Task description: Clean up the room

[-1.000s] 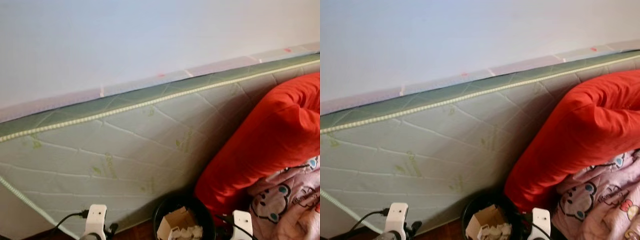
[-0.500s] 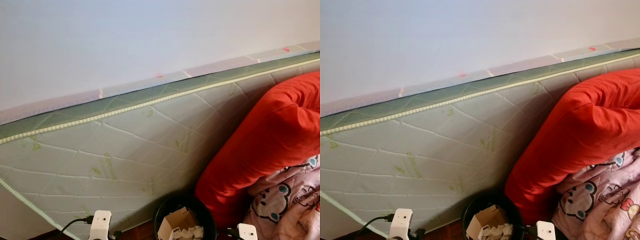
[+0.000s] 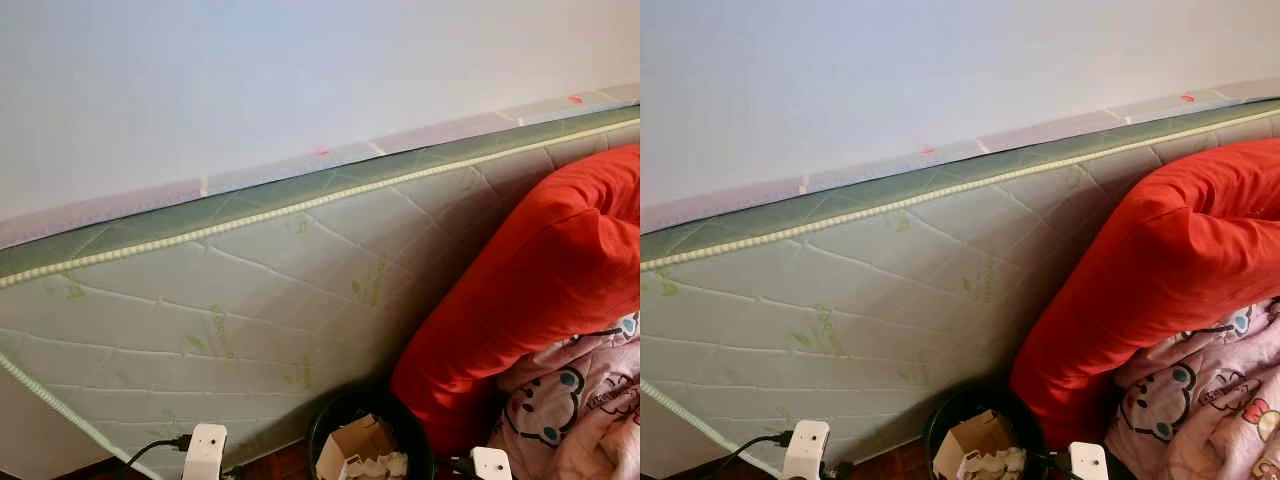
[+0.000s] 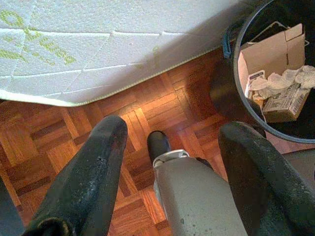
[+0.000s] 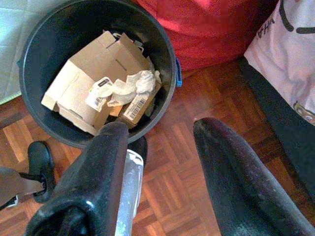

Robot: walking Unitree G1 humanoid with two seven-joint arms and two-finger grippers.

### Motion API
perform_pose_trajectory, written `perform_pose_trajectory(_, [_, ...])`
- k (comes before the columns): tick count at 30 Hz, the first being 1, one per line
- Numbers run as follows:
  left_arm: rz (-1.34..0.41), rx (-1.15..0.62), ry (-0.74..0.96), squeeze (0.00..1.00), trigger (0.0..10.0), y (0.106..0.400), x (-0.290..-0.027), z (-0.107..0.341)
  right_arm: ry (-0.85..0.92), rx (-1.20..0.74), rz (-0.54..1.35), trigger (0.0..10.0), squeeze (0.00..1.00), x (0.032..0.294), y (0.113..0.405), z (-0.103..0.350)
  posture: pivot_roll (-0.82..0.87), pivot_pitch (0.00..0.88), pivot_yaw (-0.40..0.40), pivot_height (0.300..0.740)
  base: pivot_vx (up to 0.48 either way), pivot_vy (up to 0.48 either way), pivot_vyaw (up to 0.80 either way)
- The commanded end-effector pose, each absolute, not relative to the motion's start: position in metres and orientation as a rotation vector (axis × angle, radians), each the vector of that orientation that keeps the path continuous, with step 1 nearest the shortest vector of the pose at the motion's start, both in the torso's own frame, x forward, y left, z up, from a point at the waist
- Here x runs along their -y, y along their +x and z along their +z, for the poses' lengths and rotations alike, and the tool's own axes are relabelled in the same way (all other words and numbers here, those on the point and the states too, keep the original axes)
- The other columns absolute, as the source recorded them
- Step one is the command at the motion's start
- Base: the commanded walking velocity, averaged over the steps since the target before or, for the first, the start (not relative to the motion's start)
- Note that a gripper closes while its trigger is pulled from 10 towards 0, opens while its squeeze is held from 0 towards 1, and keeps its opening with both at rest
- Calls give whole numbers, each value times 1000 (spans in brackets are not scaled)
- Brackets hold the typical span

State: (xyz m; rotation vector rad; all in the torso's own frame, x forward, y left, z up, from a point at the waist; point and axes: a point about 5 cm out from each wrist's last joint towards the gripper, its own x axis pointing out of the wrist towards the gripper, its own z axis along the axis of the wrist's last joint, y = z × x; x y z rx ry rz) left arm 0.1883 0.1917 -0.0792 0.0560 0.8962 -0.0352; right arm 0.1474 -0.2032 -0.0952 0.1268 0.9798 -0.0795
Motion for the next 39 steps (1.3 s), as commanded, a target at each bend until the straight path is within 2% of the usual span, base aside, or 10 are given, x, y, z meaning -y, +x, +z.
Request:
perform_pose_trajectory(1, [-54, -898, 85, 0, 10000, 190, -192, -78, 139, -980, -92, 10000, 0, 204, 148, -95, 33, 0, -33, 740, 0, 0, 0])
perform_pose_trajectory(25, [-61, -898, 92, 0, 10000, 192, -194, -77, 148, -978, -85, 10000, 0, 200, 151, -94, 38, 0, -29, 740, 0, 0, 0])
perform_pose_trajectory(39, [-58, -898, 90, 0, 10000, 193, -195, -77, 147, -978, -76, 10000, 0, 198, 154, -94, 39, 0, -31, 740, -252, 0, 0])
